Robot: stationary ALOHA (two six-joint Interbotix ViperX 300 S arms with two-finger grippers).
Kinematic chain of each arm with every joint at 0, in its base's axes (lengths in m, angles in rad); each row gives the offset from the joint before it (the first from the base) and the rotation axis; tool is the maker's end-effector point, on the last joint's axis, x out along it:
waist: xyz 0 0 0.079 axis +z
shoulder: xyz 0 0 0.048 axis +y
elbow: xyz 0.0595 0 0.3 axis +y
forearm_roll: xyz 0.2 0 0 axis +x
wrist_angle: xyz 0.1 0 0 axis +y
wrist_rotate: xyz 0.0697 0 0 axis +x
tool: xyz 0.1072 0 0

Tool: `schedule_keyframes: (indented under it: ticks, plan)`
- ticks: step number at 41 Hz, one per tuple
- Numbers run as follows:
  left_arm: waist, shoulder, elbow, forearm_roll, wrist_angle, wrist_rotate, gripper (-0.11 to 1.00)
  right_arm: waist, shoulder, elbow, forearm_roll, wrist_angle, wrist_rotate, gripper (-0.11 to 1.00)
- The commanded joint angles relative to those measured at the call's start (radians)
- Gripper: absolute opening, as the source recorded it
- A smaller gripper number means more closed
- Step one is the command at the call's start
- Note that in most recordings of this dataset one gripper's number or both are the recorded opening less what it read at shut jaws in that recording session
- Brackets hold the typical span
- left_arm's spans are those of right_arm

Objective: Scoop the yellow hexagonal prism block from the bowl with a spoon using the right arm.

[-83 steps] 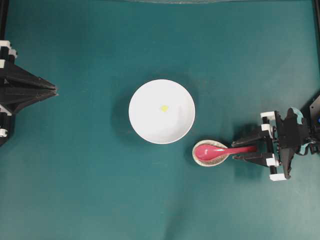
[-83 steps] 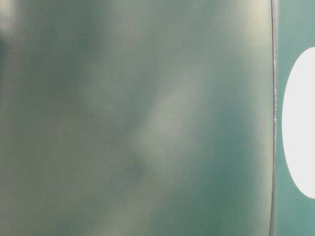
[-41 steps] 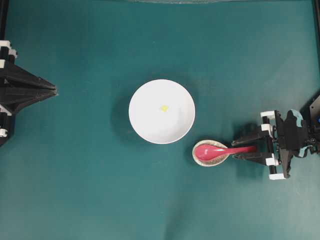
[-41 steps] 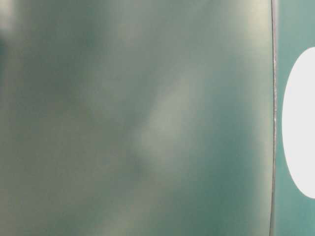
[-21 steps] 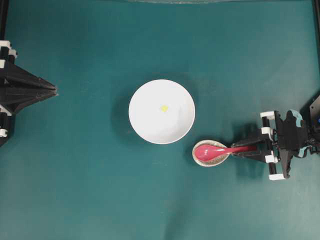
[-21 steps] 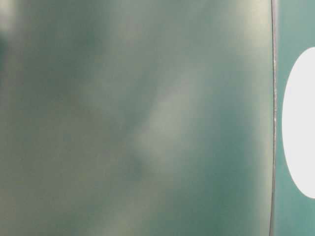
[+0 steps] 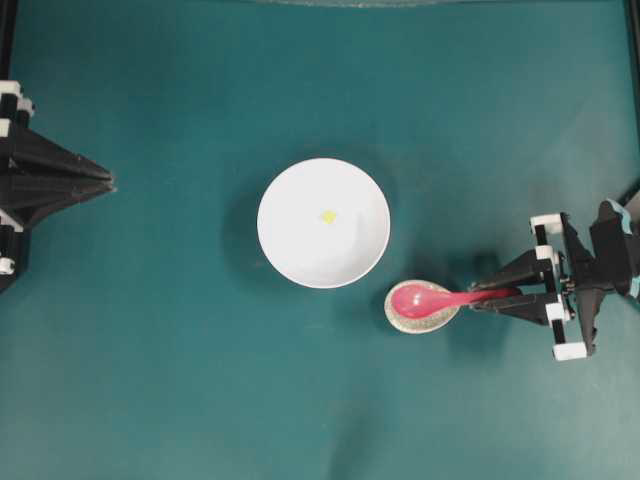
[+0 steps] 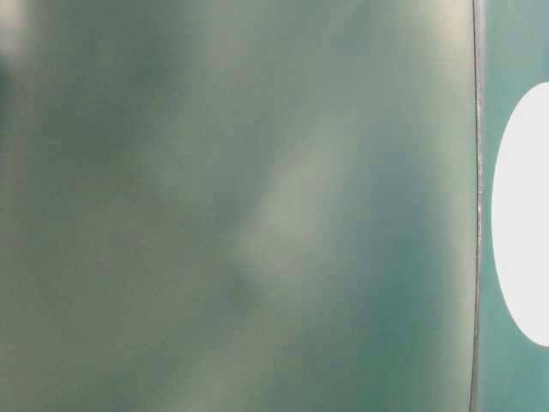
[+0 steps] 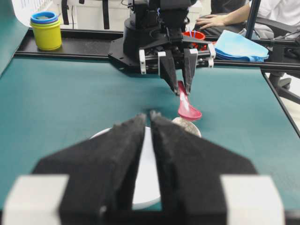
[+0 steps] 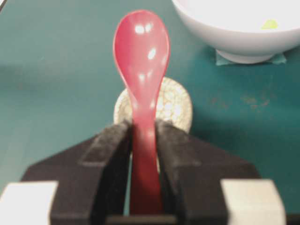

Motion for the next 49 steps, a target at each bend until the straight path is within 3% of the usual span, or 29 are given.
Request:
schedule_keyframes:
  ticks: [1,8,14,25,35,49]
  plan:
    - [0.002,0.005,-0.031,-0.002,-0.005,-0.002,0.14,-0.025,-0.078,-0.018,0.002,0.072,-0.003,0.24]
    - [0.002,0.005,-0.031,-0.002,-0.005,-0.002,0.14,-0.092,-0.199,-0.043,0.002,0.229,-0.028,0.24]
    - [0.002,0.005,-0.032,-0.002,-0.003,-0.002,0.14,-0.164,-0.302,-0.077,0.0,0.368,-0.095,0.24]
    - [0.002,0.005,-0.031,-0.002,-0.005,-0.002,0.14,-0.344,-0.437,-0.219,0.0,0.761,-0.233,0.24]
    - [0.002,0.005,-0.031,-0.002,-0.005,-0.002,0.14,-0.472,-0.439,-0.376,-0.003,1.098,-0.249,0.24]
    - [0.002,0.005,-0.031,-0.002,-0.005,-0.002,0.14,-0.583,-0.399,-0.528,-0.006,1.371,-0.244,0.24]
